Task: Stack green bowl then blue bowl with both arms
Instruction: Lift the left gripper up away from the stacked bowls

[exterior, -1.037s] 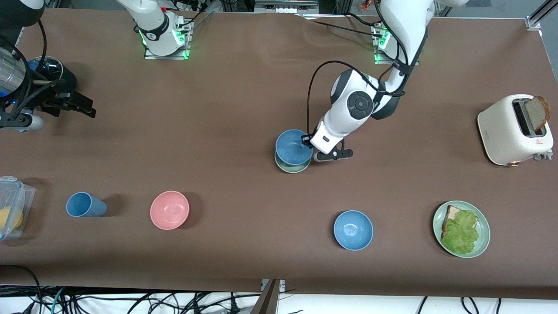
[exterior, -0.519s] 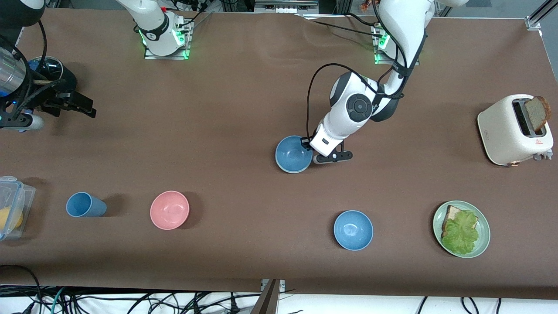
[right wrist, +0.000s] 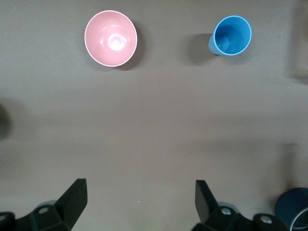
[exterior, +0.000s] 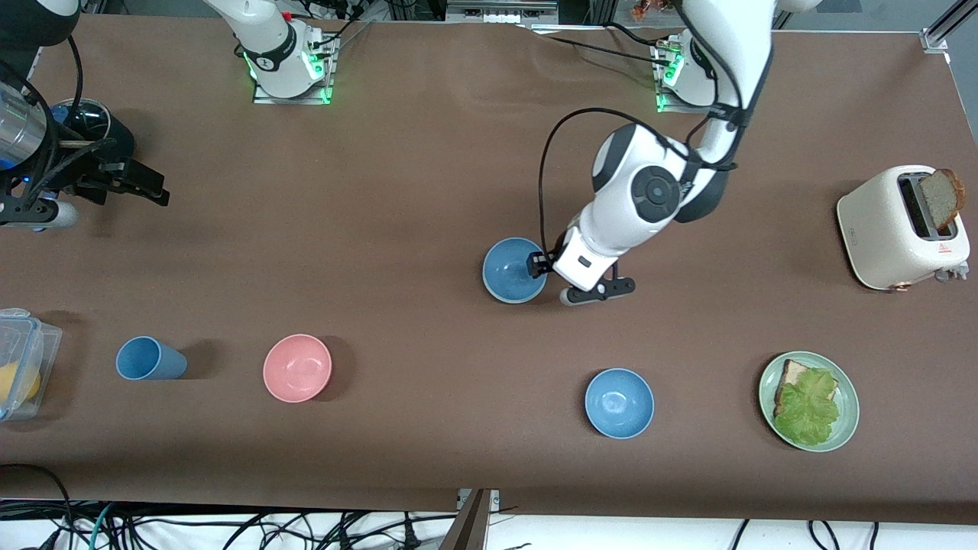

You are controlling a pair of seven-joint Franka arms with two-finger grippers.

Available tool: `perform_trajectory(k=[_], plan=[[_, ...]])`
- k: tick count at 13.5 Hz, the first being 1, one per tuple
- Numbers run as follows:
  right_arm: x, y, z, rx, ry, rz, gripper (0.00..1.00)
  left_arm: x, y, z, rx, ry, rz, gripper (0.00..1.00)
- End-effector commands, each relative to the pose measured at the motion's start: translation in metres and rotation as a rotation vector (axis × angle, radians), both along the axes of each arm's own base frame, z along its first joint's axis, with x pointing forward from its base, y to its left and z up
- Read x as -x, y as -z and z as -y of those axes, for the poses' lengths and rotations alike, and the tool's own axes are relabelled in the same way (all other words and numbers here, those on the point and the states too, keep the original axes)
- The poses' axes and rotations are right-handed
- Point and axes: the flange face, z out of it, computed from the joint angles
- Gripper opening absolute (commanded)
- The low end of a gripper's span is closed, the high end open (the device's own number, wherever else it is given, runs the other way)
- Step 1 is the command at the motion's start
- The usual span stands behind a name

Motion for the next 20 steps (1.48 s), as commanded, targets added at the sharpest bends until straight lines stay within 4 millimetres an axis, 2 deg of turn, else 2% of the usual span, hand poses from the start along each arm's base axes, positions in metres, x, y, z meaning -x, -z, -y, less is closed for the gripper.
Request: perform_trajectory(k=[1, 4, 6, 7, 8, 10, 13, 15, 16, 18, 19, 20], plan=[[-0.002, -0.007, -0.002, 0.002, -0.004, 0.007, 0.99, -0.015, -0.065, -0.039, -0.027, 0.050, 0.011, 1.00], [-0.003, -0.006, -0.005, 0.015, -0.017, 0.012, 0.99, -0.013, -0.129, -0.086, -0.165, 0.188, 0.117, 1.00], [-0.007, -0.007, -0.010, 0.010, -0.023, 0.055, 0.99, -0.017, -0.162, -0.147, -0.184, 0.127, 0.093, 1.00], [-0.005, -0.010, -0.025, 0.013, -0.048, 0.063, 0.99, -0.017, -0.177, -0.179, -0.179, 0.092, 0.080, 1.00], [-0.005, -0.010, -0.032, 0.013, -0.060, 0.066, 0.99, -0.016, -0.190, -0.210, -0.175, 0.092, 0.080, 1.00], [-0.004, -0.010, -0.032, 0.014, -0.059, 0.065, 0.99, -0.009, -0.204, -0.250, -0.171, 0.147, 0.061, 1.00], [0.001, -0.002, -0.029, 0.014, -0.053, 0.045, 0.99, 0.002, -0.208, -0.303, -0.154, 0.161, -0.011, 1.00], [0.000, -0.002, -0.026, 0.012, -0.046, 0.043, 0.99, 0.003, -0.207, -0.327, -0.140, 0.216, -0.010, 1.00], [-0.001, 0.000, -0.022, 0.012, -0.040, 0.041, 0.99, 0.004, -0.206, -0.331, -0.145, 0.251, -0.009, 1.00], [-0.003, 0.002, -0.015, 0.012, -0.028, 0.036, 0.99, 0.010, -0.219, -0.328, -0.229, 0.315, 0.013, 1.00], [-0.003, 0.002, -0.012, 0.012, -0.023, 0.036, 0.99, 0.010, -0.221, -0.321, -0.259, 0.350, 0.017, 1.00], [-0.003, 0.002, -0.011, 0.012, -0.022, 0.036, 0.99, 0.010, -0.221, -0.321, -0.278, 0.375, 0.018, 1.00]])
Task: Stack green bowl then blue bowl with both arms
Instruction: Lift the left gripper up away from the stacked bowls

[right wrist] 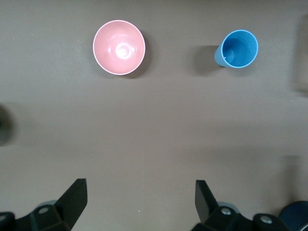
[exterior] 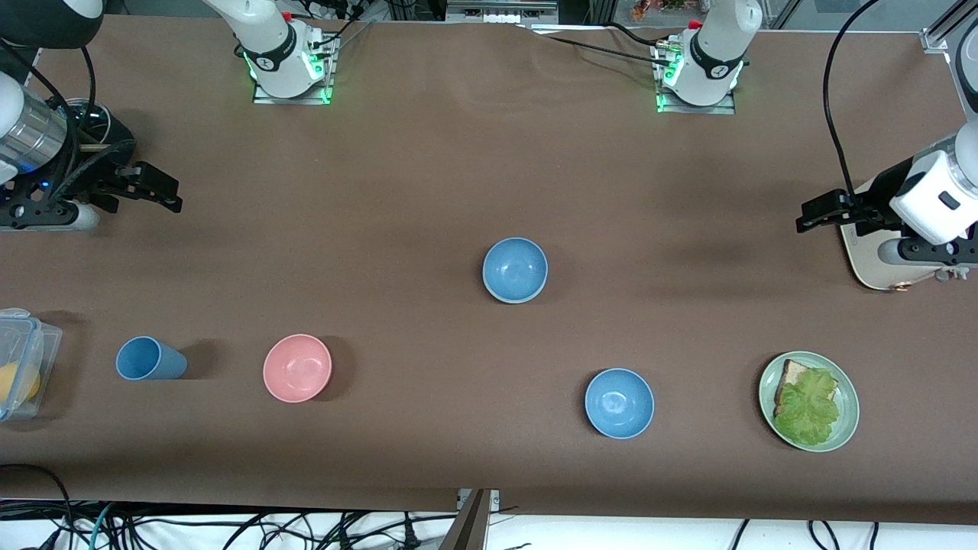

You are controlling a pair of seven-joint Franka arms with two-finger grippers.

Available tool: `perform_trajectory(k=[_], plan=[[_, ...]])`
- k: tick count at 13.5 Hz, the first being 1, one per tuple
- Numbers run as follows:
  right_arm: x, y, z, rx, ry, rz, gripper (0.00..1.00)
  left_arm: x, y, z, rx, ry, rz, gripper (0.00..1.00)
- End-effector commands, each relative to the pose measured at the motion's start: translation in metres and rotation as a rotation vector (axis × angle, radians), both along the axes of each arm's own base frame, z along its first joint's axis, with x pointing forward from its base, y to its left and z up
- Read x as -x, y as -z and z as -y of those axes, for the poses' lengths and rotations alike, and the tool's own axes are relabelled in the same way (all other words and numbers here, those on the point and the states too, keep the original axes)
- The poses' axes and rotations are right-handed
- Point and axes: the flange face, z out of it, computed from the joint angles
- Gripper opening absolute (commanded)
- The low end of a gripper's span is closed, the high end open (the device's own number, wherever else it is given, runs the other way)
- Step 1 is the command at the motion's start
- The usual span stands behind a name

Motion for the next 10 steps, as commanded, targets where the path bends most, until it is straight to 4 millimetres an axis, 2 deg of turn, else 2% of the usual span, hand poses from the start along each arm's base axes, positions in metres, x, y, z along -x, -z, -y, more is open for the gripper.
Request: perform_trajectory(k=[1, 4, 6, 10], plan=[[0.001, -0.001, 0.004, 0.005, 0.003, -0.001, 0.99, 0.009, -0.010, 0.007, -0.052, 0.088, 0.011, 1.00], [0.001, 0.001, 0.004, 0.003, 0.005, -0.004, 0.99, 0.006, -0.004, 0.006, -0.048, 0.088, 0.002, 1.00], [0.001, -0.001, 0.006, 0.003, 0.008, -0.003, 0.99, 0.004, -0.010, 0.006, -0.048, 0.086, 0.015, 1.00], [0.001, -0.001, 0.006, 0.003, 0.009, -0.003, 0.99, -0.002, -0.004, 0.003, -0.045, 0.083, 0.006, 1.00]])
